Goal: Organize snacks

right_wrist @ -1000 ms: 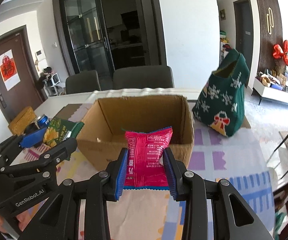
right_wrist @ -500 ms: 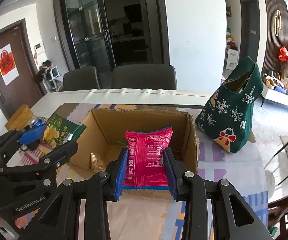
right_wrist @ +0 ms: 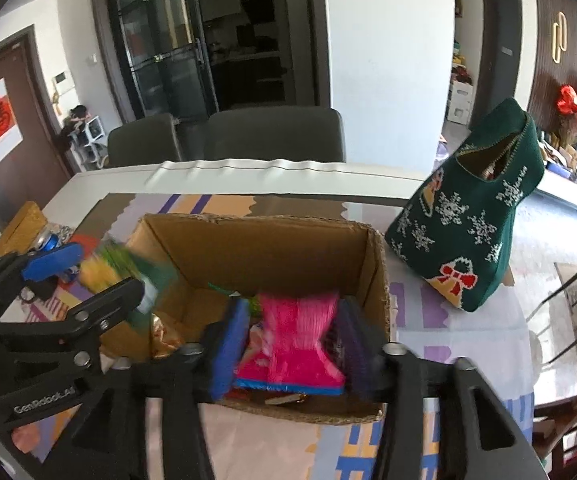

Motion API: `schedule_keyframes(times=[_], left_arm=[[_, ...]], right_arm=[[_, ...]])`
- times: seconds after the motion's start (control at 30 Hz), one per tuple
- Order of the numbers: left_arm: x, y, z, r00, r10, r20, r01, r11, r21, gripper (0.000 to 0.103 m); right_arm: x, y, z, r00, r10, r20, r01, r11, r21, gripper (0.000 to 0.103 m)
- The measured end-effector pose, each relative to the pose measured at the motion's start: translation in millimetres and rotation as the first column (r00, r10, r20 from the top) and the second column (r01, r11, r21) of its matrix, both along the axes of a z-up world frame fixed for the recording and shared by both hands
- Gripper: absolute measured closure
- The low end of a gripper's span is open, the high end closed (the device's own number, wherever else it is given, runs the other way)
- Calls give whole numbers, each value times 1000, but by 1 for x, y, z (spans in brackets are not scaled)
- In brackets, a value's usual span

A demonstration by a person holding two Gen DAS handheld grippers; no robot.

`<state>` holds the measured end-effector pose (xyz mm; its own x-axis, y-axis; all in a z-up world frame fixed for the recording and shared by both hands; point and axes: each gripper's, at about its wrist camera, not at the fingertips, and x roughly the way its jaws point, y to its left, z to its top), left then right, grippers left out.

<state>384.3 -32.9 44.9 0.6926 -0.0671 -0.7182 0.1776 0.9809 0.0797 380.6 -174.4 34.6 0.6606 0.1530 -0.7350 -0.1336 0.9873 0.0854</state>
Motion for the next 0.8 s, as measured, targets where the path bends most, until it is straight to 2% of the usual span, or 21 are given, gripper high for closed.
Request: schedule_keyframes(times=[0.13, 0.27, 0.47, 0.53, 0.63, 0.8], left_arm=[[-11, 2, 3, 1000, 19, 17, -20, 1000, 24, 16], [-31, 2, 8, 997, 33, 68, -37, 998, 57, 11], [-61, 5, 16, 993, 52, 109, -57, 998, 42, 5], [-72, 6, 18, 991, 57, 124, -63, 997, 42, 4], [-91, 6, 22, 986, 53, 157, -61, 997, 50, 1], [-124, 9, 27, 974, 68, 214, -80, 996, 45, 0]], right_arm=[[-3, -4, -2, 1000, -9, -3, 9, 1000, -2, 48], [-16, -7, -1, 1000, -18, 10, 18, 1000, -1, 45], [-46, -11, 7, 998, -31, 51, 31, 999, 10, 42], [-58, -12, 11, 997, -35, 67, 34, 999, 19, 37], [-77, -14, 16, 995, -45, 91, 43, 999, 28, 35], [-109, -13, 22, 990, -51, 134, 49, 999, 22, 31]])
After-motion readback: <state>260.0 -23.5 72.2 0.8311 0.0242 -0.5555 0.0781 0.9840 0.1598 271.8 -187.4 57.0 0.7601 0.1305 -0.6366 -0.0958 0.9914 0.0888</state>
